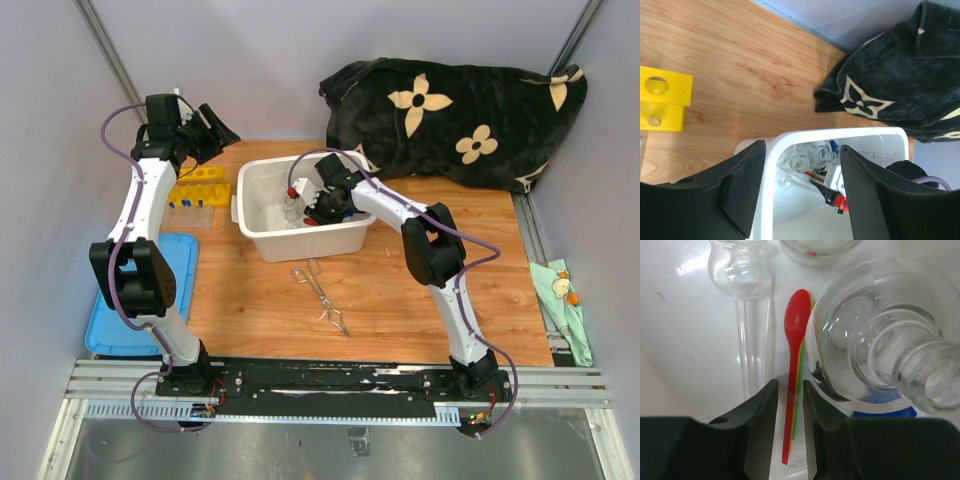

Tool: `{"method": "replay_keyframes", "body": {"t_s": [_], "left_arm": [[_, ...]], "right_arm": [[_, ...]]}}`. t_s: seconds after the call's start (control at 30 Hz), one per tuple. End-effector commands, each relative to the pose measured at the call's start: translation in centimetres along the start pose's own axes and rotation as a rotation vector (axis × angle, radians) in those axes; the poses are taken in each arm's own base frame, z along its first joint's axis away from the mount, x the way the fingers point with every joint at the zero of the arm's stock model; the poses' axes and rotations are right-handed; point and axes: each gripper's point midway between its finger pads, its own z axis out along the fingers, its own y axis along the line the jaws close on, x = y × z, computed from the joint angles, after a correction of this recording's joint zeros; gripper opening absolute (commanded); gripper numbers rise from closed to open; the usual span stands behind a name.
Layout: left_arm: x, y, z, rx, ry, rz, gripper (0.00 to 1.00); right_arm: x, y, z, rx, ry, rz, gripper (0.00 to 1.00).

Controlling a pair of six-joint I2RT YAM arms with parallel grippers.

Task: Organize the chemistry lab equipment
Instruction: Place the chemistry item in the storage box.

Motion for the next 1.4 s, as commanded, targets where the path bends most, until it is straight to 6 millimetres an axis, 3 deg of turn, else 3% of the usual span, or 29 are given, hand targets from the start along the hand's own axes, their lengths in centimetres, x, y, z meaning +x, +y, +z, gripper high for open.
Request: {"method": "replay_keyframes", "body": {"t_s": [0.0, 0.33, 0.53, 0.73, 0.9, 1.03, 1.1, 1.27, 1.37], "left_arm": [[-0.1, 0.0, 0.2, 0.021, 0.003, -0.006, 0.66], [0.1, -0.2, -0.1, 0.034, 0.0, -0.011, 0.66], [0.3, -0.6, -0.2, 0.054, 0.007, -0.025, 0.66], [0.4, -0.5, 0.3, 0.057, 0.014, -0.039, 0.66], [-0.3, -0.7, 0.9, 0.059, 0.009, -0.045, 0.66], [-1.1, -1.1, 1.4, 0.068, 0.001, -0.048, 0.66], [-1.4, -1.2, 1.7, 0.072, -0.001, -0.051, 0.66], [-1.9, -1.8, 1.5, 0.089, -0.009, -0.043, 0.65], [-2.4, -2.4, 0.5, 0.092, -0.031, -0.024, 0.65]], "right_arm": [[-0.1, -0.6, -1.4, 0.023, -0.006, 0.011, 0.3], [-2.5, -1.4, -5.0, 0.079, -0.044, 0.018, 0.37], [-4.8, -0.9, -9.4, 0.087, -0.087, 0.014, 0.4], [-6.9, -1.7, -16.5, 0.231, -0.136, 0.027, 0.4], [-8.0, -1.5, -25.2, 0.398, -0.212, 0.121, 0.43], [-6.7, 1.7, -29.8, 0.418, -0.26, 0.274, 0.44], [-5.5, 4.6, -30.5, 0.381, -0.276, 0.328, 0.44], [-0.2, 13.1, -27.8, 0.358, -0.22, 0.324, 0.46], [2.3, 16.9, -26.1, 0.333, -0.176, 0.317, 0.49]]}}
